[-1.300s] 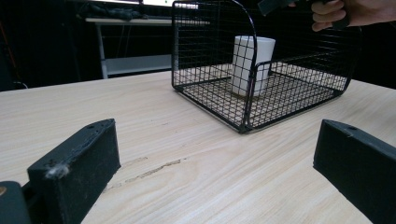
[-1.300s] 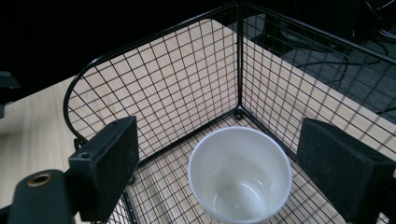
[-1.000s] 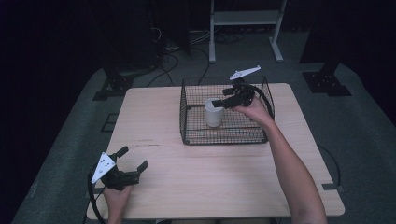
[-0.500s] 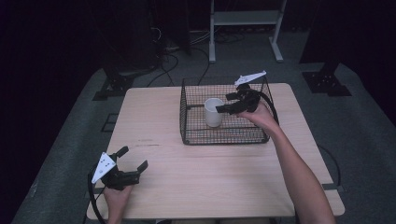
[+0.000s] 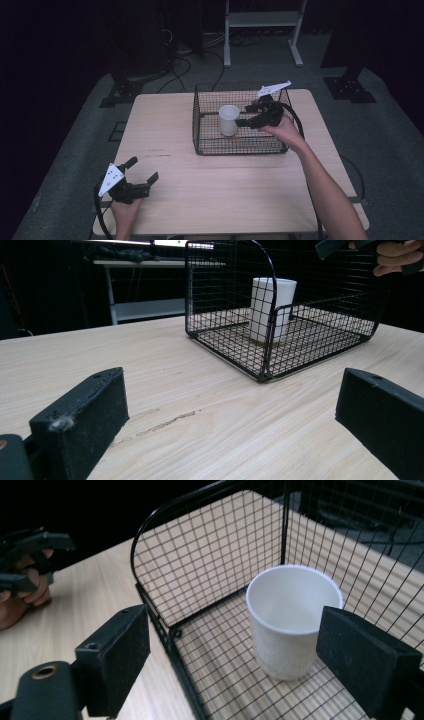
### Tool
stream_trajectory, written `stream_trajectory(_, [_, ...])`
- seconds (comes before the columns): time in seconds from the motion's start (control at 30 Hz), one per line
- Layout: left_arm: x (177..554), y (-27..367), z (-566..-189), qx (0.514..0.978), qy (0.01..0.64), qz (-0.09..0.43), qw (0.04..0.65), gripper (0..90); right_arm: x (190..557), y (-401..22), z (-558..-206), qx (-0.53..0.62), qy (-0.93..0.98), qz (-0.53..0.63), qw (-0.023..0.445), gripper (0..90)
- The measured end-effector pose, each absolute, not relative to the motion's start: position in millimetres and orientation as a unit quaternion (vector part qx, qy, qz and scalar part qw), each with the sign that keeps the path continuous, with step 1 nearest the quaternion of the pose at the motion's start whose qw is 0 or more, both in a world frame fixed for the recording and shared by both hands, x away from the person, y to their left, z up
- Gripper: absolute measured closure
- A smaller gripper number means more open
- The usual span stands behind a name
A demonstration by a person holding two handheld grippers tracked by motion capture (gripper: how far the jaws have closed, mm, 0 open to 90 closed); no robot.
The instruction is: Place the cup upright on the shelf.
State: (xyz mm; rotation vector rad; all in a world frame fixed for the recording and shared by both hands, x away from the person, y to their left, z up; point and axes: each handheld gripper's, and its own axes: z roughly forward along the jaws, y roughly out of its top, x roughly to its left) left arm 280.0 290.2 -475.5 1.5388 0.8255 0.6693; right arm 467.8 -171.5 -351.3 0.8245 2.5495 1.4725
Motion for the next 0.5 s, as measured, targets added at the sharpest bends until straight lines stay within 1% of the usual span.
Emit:
stream_trajectory(0.2, [280,290,-476,0.662,0.355,0.288,0.593,0.0,459,-172,-346,0.259,0.831,0.490,0.037,12.9])
stream_trajectory(0.5, [280,290,-476,0.663,0.355,0.289,0.592,0.0,446,-175,-351,0.253,0.838,0.484,0.029,12.9])
